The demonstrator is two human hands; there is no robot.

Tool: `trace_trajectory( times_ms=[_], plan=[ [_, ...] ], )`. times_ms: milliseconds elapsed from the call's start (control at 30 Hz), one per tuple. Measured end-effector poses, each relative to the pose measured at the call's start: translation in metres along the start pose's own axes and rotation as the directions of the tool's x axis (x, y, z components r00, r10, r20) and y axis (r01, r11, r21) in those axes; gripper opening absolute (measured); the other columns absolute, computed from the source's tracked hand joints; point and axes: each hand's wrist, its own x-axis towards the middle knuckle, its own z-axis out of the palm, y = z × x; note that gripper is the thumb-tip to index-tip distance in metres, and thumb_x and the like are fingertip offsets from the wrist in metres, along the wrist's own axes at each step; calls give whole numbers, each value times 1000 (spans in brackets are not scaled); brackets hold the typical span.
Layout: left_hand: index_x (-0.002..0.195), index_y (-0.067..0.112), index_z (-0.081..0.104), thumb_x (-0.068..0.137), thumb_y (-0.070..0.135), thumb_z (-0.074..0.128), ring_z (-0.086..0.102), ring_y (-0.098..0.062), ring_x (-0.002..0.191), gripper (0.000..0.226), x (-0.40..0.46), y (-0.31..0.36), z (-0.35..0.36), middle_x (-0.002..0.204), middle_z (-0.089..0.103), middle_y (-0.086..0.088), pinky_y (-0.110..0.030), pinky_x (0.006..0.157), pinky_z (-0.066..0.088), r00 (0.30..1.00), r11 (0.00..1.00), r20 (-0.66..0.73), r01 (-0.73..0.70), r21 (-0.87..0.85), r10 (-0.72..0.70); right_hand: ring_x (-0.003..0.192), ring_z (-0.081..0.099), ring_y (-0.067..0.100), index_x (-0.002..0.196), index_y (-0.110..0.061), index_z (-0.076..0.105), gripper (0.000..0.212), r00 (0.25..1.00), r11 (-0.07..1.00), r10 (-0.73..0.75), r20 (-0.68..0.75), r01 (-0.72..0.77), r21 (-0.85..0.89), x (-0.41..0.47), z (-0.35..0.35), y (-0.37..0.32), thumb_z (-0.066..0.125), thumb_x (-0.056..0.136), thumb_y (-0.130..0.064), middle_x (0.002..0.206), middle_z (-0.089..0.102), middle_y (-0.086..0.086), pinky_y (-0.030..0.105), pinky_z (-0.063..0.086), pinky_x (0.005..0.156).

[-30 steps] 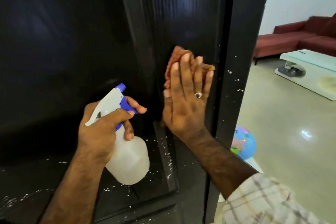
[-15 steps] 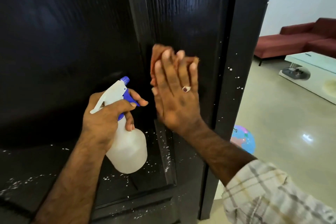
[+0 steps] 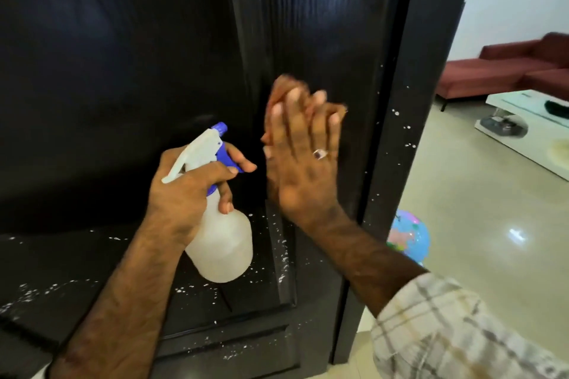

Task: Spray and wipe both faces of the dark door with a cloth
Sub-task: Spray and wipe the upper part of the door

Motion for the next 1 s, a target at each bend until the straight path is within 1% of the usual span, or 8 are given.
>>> trace_trajectory(
  times_ms=[167, 233, 400, 600, 733, 833, 933, 1000],
  plan=[
    [89, -1, 71, 93, -6, 60, 49, -28, 40, 13, 0, 2, -6, 100, 79, -16, -37, 53, 49, 1000, 1000, 29, -3, 7, 3, 159, 35, 37, 160, -12, 49, 61, 923, 920, -346, 169, 369, -130, -56, -14, 37, 67, 105, -31, 168, 43, 6, 57, 34, 126],
    [91, -1, 71, 93, -6, 60, 49, -27, 40, 12, -1, 2, -5, 100, 79, -16, -37, 54, 50, 999, 1000, 47, 0, 19, -1, 157, 35, 43, 158, -12, 51, 57, 939, 929, -334, 81, 343, -137, -26, -21, 39, 65, 106, -30, 167, 46, 7, 62, 35, 124],
    [90, 0, 71, 92, -7, 60, 48, -27, 40, 13, 0, -3, -4, 98, 79, -16, -35, 51, 51, 999, 1000, 34, -13, -2, 13, 159, 16, 45, 160, -6, 47, 54, 999, 1000, 4, -41, -5, -22, 15, 6, -8, 56, 110, -24, 168, 38, 16, 68, 19, 129],
    [93, -1, 71, 92, -5, 61, 49, -28, 41, 11, 0, 0, -5, 99, 79, -15, -39, 55, 51, 999, 1000, 44, -7, 17, 6, 158, 34, 41, 158, -9, 51, 55, 938, 934, -325, 123, 339, -111, -60, -8, 55, 61, 107, -27, 167, 45, 13, 60, 28, 127],
    [96, -1, 71, 94, -4, 62, 51, -25, 42, 10, -5, -5, -3, 101, 79, -15, -37, 55, 53, 999, 1000, 33, 20, -6, -20, 154, 32, 55, 157, 4, 46, 52, 988, 987, -145, 60, 149, -65, -57, -21, 94, 50, 111, -21, 166, 37, 28, 70, 25, 126],
    [96, -3, 71, 94, -6, 62, 51, -24, 42, 9, -19, -18, 8, 99, 79, -16, -37, 54, 52, 997, 998, 51, 56, -9, -56, 161, 18, 47, 159, 7, 39, 52, 997, 999, 47, 57, -46, -13, -59, -23, 82, 43, 114, -19, 170, 26, 24, 66, 19, 130],
    [96, -5, 70, 96, -10, 59, 51, -25, 41, 12, -41, -35, 18, 99, 78, -16, -37, 52, 51, 991, 996, 100, 84, -1, -83, 161, 11, 55, 162, 4, 35, 54, 967, 975, 213, 137, -219, 27, -80, -17, 49, 44, 113, -14, 173, 22, 26, 64, 18, 131],
    [97, -5, 70, 96, -10, 58, 51, -25, 42, 13, -54, -48, 21, 100, 79, -17, -37, 53, 51, 987, 992, 105, 124, -19, -121, 162, 10, 52, 164, -5, 36, 60, 957, 978, 184, 224, -202, 57, -101, -27, 42, 50, 106, -2, 174, 27, 19, 59, 22, 131]
  ],
)
